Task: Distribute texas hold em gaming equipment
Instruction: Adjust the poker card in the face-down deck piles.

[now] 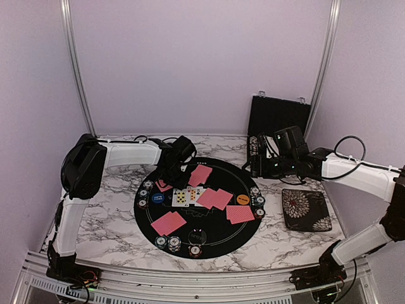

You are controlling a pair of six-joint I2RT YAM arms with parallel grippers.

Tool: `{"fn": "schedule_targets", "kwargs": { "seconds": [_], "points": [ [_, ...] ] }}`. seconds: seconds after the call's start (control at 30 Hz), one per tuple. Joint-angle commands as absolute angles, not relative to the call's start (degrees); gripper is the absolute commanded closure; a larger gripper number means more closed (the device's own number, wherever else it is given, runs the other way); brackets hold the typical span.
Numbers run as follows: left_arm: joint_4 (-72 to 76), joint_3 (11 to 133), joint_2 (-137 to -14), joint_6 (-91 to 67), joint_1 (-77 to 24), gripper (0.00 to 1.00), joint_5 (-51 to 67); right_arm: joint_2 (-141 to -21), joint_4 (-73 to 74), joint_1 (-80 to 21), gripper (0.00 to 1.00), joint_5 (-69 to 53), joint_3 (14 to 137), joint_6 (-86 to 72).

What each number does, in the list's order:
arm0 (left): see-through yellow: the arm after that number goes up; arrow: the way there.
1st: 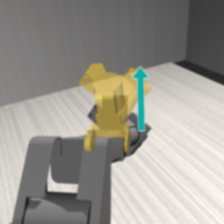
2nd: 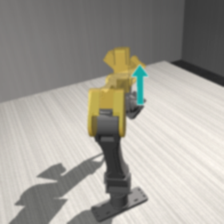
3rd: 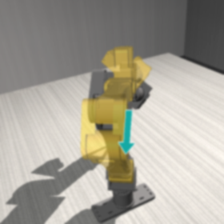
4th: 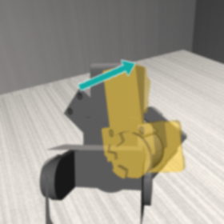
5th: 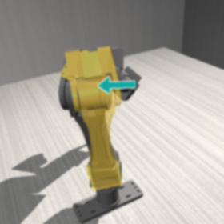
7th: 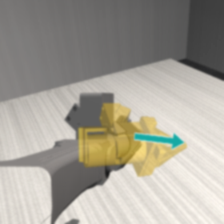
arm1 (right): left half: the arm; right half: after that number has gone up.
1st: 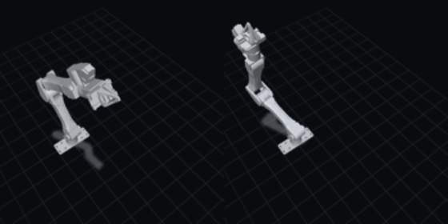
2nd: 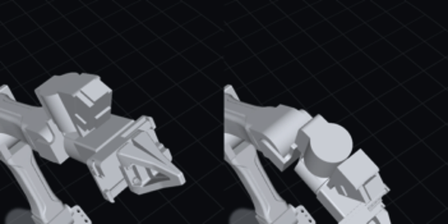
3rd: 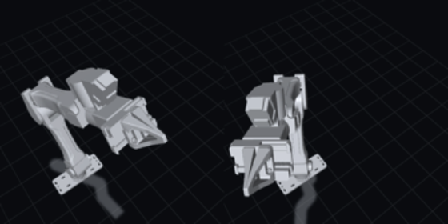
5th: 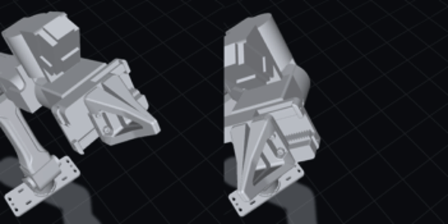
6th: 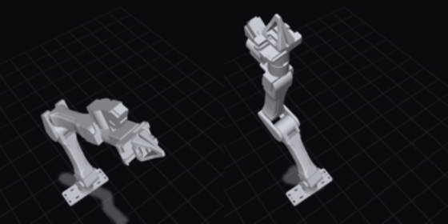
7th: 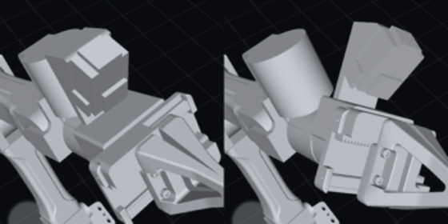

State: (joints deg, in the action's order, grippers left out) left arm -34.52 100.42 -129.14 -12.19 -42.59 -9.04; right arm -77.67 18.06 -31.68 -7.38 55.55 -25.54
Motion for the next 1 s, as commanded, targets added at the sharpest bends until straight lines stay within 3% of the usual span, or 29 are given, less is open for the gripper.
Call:
{"fn": "schedule_targets", "kwargs": {
  "seconds": [0.0,0.97],
  "points": [
    [-33.80,102.92,-129.39,-11.82,-42.70,0.63,-8.44,-77.08,17.14,-32.44,0.32,-7.38,55.24,-26.19],
    [-34.19,102.53,-130.10,-11.69,-42.69,0.64,-9.12,-77.42,17.06,-32.52,0.32,-7.65,55.03,-26.28]
  ]
}}
